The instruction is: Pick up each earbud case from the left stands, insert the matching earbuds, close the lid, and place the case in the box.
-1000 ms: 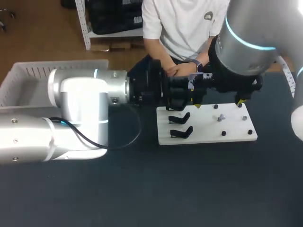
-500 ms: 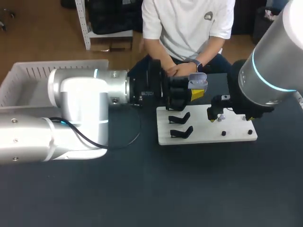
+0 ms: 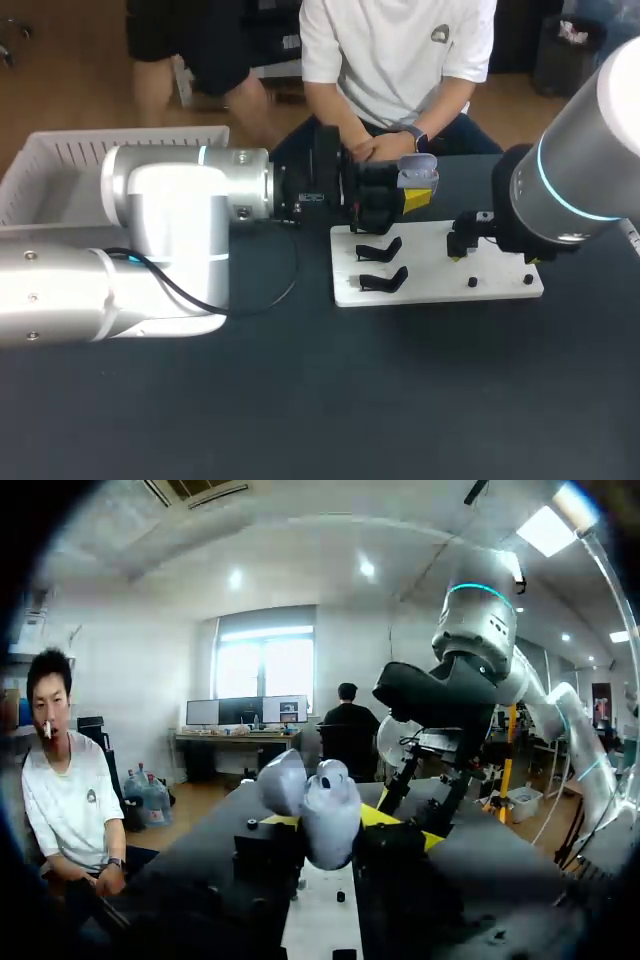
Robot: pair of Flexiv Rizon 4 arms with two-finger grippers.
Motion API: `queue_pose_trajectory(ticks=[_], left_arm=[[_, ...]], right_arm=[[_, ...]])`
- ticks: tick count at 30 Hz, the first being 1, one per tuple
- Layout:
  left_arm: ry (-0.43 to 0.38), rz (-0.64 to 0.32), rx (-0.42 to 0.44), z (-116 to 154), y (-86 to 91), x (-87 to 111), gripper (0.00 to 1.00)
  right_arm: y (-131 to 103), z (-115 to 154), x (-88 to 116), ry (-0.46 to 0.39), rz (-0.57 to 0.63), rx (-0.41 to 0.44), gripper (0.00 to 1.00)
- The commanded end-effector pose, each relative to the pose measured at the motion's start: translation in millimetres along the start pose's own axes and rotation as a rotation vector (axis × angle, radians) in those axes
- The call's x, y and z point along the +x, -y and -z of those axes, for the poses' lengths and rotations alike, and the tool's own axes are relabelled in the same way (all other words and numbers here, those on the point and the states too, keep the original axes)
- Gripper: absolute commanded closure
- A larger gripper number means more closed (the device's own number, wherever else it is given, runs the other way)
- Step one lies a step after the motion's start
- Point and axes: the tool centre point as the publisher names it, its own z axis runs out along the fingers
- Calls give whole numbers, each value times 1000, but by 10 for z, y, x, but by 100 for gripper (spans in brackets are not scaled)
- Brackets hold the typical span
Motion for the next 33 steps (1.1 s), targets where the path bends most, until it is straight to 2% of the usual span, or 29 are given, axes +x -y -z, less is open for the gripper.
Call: queue_pose_trajectory(ticks=[1,6,8,12,20,25,33], left_arm=[[6,-3,-5,-4,5,13,100],[6,-3,-5,-4,5,13,100],[6,-3,-5,-4,5,13,100],[6,-3,-5,-4,5,13,100],[6,-3,-5,-4,5,13,100],[6,-3,-5,-4,5,13,100],[6,-3,-5,-4,5,13,100]], right_arm=[[-1,-9,23,16,-2,0,0],[-1,-9,23,16,-2,0,0],[-36,-103,-2,7,-107,-34,0],[-48,-233,-92,1,-205,-35,0],[-16,-539,-221,-35,-203,-54,0],[68,-748,-313,-65,-262,-85,0],[101,-1054,-409,-97,-276,-80,0]])
